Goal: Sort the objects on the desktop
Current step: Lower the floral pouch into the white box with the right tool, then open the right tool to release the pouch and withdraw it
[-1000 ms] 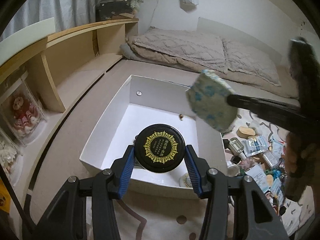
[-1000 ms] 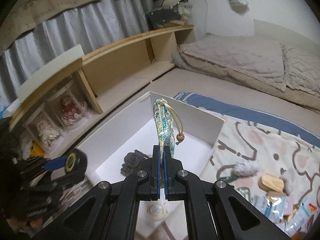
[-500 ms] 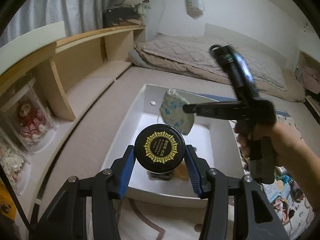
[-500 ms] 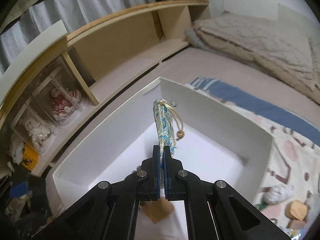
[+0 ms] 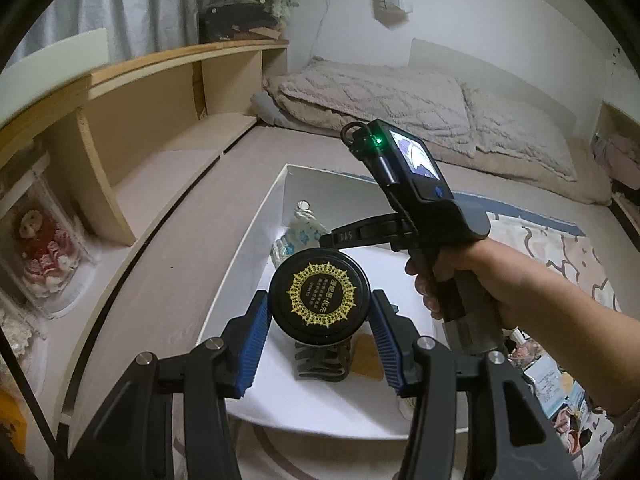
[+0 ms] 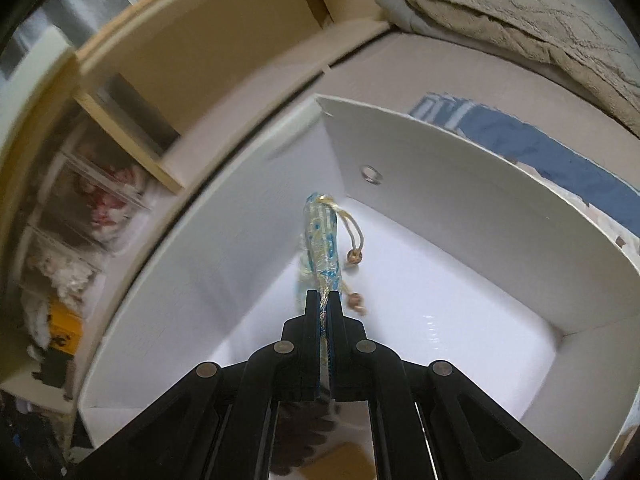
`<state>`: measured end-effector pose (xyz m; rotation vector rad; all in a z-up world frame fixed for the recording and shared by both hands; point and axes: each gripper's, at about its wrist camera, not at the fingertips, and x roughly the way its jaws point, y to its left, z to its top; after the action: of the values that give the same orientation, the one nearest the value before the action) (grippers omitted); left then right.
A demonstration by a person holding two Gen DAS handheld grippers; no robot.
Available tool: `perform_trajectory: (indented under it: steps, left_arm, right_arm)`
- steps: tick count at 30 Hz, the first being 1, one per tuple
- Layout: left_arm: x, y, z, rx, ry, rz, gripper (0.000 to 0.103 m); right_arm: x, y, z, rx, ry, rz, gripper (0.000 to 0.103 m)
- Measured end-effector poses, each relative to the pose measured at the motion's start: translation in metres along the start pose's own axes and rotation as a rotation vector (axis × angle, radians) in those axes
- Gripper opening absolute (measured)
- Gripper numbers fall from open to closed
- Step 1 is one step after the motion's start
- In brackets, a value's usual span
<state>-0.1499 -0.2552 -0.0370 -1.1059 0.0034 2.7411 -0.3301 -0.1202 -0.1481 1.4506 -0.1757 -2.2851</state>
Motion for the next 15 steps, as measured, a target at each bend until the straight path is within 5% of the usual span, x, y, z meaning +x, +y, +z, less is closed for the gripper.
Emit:
perform_trajectory:
  steps: [13,14,15]
  left_arm:
    - [0.029,0.003,0.023,-0.063,0.006,-0.006,0.050]
    - [0.030,0.002,0.024,-0.068,0.007,-0.008,0.050]
    - [0.031,0.000,0.025,-0.071,0.010,-0.008,0.050]
  right_arm:
    - [0.005,-0.035,0.000,0.092,0.094,-0.065,0.006]
    - [0.001,-0.036,-0.001,0.096,0.091,-0.059,0.014]
    - [-0.002,-0.037,-0.001,0.100,0.088,-0.055,0.033]
